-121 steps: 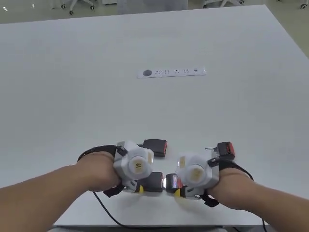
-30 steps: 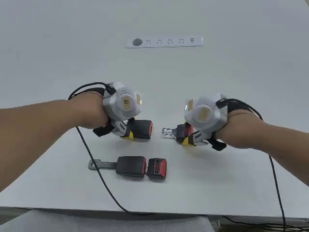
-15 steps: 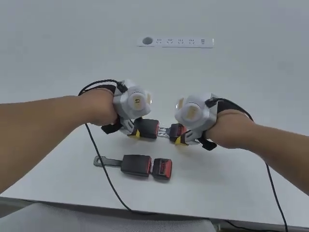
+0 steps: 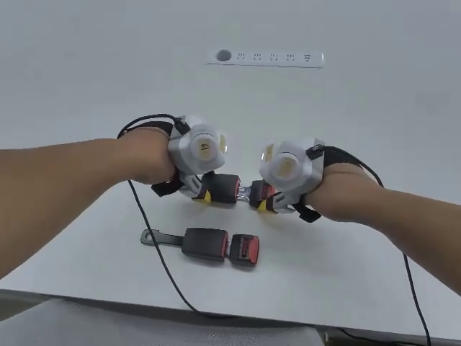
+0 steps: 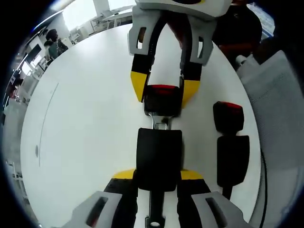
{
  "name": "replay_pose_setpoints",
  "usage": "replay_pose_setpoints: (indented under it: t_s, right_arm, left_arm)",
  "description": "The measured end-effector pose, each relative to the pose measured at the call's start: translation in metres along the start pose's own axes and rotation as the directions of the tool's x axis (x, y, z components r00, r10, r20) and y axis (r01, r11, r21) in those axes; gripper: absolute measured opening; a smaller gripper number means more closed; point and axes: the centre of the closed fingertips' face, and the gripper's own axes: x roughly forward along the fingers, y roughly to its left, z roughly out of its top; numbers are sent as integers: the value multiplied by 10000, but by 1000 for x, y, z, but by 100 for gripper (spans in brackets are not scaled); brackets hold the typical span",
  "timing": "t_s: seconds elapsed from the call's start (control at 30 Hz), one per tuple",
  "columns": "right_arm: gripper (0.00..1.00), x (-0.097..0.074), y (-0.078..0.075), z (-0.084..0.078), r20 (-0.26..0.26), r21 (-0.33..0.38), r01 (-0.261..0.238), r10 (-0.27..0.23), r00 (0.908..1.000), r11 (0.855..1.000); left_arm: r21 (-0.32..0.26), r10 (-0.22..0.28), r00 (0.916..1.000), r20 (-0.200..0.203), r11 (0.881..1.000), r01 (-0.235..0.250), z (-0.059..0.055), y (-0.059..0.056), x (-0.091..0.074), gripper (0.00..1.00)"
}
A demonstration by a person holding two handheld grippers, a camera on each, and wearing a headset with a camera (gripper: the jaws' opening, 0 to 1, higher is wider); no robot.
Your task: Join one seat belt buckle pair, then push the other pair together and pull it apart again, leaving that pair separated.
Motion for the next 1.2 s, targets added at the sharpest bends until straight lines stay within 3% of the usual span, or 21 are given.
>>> replay_pose_setpoints:
  t_s: [0.2, 0.37, 1.0, 1.2]
  right_arm:
    - [30, 4, -1, 7, 90, 5, -21, 21, 10000, 10000]
    - [30, 11, -4, 16, 102, 24, -32, 32, 9999, 10000]
    - [32, 9, -5, 13, -88, -108, -112, 111, 9999, 9999]
    - [32, 4, -4, 2, -313, -185, -58, 52, 9995, 9998]
  left_arm:
    - [141, -61, 9999, -106, 9999, 62, 2, 0, 1, 31]
    - [93, -49, 10000, 55, 9999, 48, 0, 1, 1, 31]
    - [83, -80, 10000, 50, 9999, 80, 1, 4, 2, 32]
    - [5, -126, 9996, 263, 9999, 126, -1, 3, 1, 33]
